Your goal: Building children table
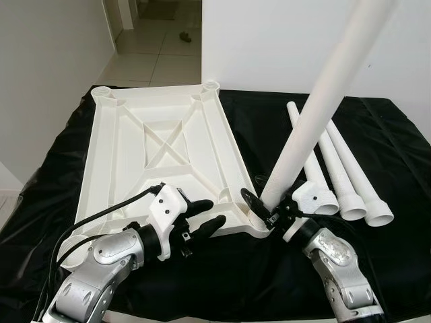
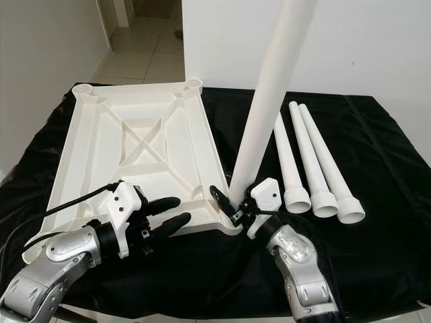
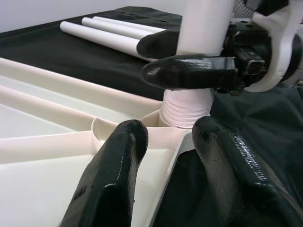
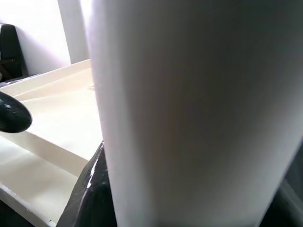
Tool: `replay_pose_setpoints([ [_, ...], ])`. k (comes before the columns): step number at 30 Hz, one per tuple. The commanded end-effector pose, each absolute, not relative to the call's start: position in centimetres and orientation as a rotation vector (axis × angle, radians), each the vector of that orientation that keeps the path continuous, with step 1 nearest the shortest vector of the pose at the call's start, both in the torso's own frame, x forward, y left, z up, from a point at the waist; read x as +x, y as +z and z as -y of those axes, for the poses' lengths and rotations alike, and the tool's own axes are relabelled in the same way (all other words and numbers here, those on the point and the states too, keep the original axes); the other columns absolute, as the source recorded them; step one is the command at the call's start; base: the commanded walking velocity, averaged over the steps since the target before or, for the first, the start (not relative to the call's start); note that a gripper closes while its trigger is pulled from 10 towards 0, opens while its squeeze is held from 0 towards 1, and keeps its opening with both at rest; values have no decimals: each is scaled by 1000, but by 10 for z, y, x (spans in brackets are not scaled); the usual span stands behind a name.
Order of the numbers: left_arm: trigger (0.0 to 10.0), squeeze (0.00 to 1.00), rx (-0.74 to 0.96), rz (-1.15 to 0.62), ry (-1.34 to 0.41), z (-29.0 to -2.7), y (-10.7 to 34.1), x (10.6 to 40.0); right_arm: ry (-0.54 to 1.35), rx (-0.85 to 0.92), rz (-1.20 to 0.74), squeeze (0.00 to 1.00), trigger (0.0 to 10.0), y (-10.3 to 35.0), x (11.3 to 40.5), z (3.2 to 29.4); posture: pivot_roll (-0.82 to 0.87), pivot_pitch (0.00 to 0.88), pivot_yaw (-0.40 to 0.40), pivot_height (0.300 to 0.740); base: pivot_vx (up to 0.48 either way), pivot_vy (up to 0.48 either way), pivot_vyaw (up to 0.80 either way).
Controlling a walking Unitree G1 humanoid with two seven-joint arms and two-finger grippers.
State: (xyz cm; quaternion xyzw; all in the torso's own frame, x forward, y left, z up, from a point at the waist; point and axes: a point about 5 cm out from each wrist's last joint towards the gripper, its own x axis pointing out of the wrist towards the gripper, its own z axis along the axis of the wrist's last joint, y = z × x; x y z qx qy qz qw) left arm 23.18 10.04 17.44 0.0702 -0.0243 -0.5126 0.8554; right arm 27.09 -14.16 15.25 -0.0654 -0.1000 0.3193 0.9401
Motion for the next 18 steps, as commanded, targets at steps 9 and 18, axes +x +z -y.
replay_pose_setpoints([
  [9,10000,0,147,41,-1072,-102,174,229,537,-84,-48,0,10000,121,283,152,83,130,15,740,0,0,0],
  [18,10000,0,148,42,-1072,-102,174,228,485,-64,-28,0,10000,128,290,152,87,123,8,740,0,0,0],
])
